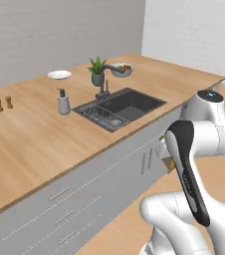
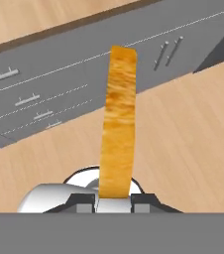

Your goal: Start the toaster. Once the lever pops up, take the bread to the plate on the dining counter.

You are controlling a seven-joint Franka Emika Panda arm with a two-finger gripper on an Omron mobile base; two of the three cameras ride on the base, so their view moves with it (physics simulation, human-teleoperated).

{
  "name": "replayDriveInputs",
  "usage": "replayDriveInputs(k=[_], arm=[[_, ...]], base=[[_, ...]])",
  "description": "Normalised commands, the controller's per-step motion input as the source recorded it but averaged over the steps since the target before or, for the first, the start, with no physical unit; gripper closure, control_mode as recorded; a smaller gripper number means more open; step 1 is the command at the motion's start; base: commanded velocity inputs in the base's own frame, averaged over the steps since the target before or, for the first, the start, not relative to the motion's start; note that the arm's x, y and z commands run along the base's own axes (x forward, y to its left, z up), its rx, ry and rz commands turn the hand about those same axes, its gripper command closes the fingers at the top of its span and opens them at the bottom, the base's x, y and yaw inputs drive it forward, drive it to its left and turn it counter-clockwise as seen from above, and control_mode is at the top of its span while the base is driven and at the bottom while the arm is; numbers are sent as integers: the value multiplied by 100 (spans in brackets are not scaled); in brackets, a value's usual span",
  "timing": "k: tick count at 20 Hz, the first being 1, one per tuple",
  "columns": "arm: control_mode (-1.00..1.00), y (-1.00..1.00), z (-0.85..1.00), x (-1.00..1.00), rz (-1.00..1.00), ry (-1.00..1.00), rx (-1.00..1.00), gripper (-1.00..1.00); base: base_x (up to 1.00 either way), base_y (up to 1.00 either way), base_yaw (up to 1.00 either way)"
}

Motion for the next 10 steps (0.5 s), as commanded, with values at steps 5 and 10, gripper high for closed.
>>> replayDriveInputs(k=[5,10], arm=[[100,0,0,0,0,0,0,100],[100,0,0,0,0,0,0,100]], base=[[-69,20,68],[-20,85,29]])
